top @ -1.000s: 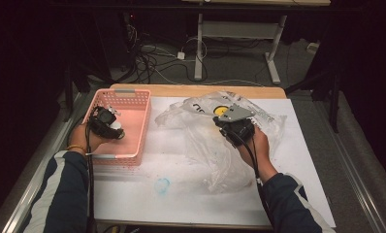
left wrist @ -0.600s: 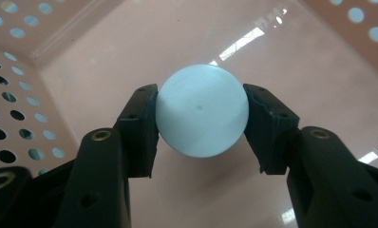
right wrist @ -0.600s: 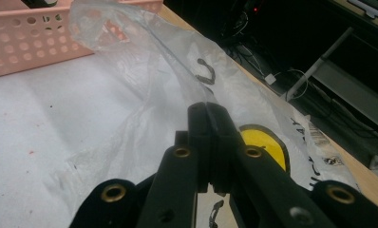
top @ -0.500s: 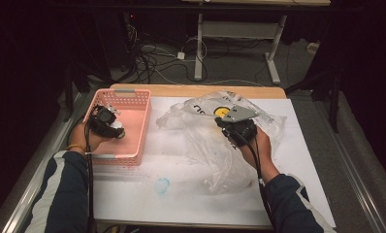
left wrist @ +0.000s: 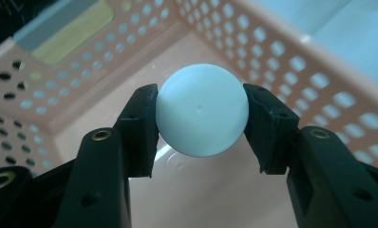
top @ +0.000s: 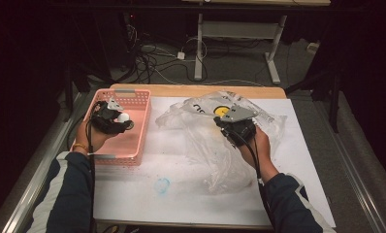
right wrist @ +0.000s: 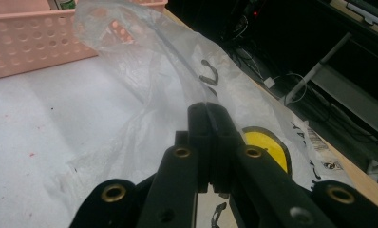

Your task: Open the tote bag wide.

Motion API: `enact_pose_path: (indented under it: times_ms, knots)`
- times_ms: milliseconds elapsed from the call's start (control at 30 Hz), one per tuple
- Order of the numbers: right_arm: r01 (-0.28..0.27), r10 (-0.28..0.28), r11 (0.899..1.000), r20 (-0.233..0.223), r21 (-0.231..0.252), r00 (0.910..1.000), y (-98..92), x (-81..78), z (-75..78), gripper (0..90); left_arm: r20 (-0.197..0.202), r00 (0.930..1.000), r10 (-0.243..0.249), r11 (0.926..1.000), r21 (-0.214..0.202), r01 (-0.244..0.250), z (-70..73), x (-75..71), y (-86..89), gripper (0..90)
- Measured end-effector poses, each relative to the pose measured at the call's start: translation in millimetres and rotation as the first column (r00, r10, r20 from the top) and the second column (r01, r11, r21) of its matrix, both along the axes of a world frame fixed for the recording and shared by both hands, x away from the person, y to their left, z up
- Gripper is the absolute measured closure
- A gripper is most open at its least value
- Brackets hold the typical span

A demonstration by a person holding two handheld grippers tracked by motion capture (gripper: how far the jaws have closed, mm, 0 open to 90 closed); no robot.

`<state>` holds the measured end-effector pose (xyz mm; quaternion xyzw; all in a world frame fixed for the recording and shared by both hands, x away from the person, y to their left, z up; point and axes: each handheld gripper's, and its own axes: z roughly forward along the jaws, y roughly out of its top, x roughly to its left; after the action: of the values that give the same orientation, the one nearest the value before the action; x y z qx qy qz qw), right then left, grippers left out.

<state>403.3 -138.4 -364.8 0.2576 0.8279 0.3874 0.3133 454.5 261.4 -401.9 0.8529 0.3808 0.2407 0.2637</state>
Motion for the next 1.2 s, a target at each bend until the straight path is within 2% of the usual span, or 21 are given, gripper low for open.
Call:
enact_pose_path:
  times_ms: [100,167,300,333,467,600,700,800,833,933,1033,1100,1200]
  knots:
    - [0.007,-0.007,1.000,0.008,0.010,0.9999,-2.9,1.4,3.6,90.0,0.052,0.9976,-0.047,0.9984,-0.029,0.048,7.3,-7.1,-11.0,48.3]
    - [0.018,-0.018,1.000,0.015,0.016,0.9997,-5.7,2.6,7.1,90.0,0.063,0.9954,-0.072,0.9966,-0.035,0.074,12.4,-13.1,-20.4,48.4]
    - [0.028,-0.029,0.999,0.021,0.026,0.9994,-10.0,5.4,12.7,90.0,0.110,0.9871,-0.117,0.9932,0.004,0.117,24.2,-23.9,-36.5,48.4]
    - [0.031,-0.031,0.999,0.025,0.026,0.9992,-10.2,5.3,13.7,90.0,0.118,0.9853,-0.124,0.9922,-0.001,0.125,27.0,-25.6,-37.8,48.4]
    - [0.029,-0.030,0.999,0.036,0.030,0.9989,-11.2,4.6,18.5,90.0,0.142,0.9838,-0.110,0.9933,-0.021,0.114,36.2,-27.2,-34.7,48.4]
    - [0.026,-0.027,0.999,0.038,0.035,0.9989,-11.1,2.6,22.3,90.0,0.173,0.9793,-0.105,0.9938,-0.019,0.110,44.5,-32.0,-31.1,48.5]
    - [0.022,-0.023,0.999,0.026,0.030,0.9994,-9.0,3.1,20.4,90.0,0.177,0.9797,-0.093,0.9951,-0.016,0.098,46.6,-32.6,-27.0,48.5]
    - [0.014,-0.014,1.000,0.013,0.017,0.9998,-4.7,2.8,16.0,90.0,0.178,0.9805,-0.082,0.9949,-0.043,0.091,49.0,-32.8,-21.5,48.5]
    - [0.012,-0.012,1.000,0.012,0.013,0.9999,-3.5,2.5,14.9,90.0,0.187,0.9788,-0.084,0.9941,-0.051,0.095,51.7,-34.8,-21.0,48.5]
    - [0.014,-0.015,1.000,0.011,0.009,0.9998,-1.3,2.7,13.9,90.0,0.228,0.9669,-0.114,0.9891,-0.065,0.132,63.5,-45.3,-28.0,48.5]
    - [0.014,-0.014,1.000,0.013,0.012,0.9998,-0.8,3.7,15.9,90.0,0.274,0.9467,-0.170,0.9797,-0.057,0.192,74.0,-57.9,-44.5,48.5]
    - [0.015,-0.015,1.000,0.017,0.018,0.9997,0.1,3.3,17.8,90.0,0.288,0.9326,-0.218,0.9673,-0.063,0.246,75.7,-64.5,-57.7,48.5]
    - [0.017,-0.017,1.000,0.027,0.022,0.9995,1.4,2.1,20.1,90.0,0.294,0.9108,-0.290,0.9448,-0.064,0.321,72.2,-72.6,-80.1,48.5]
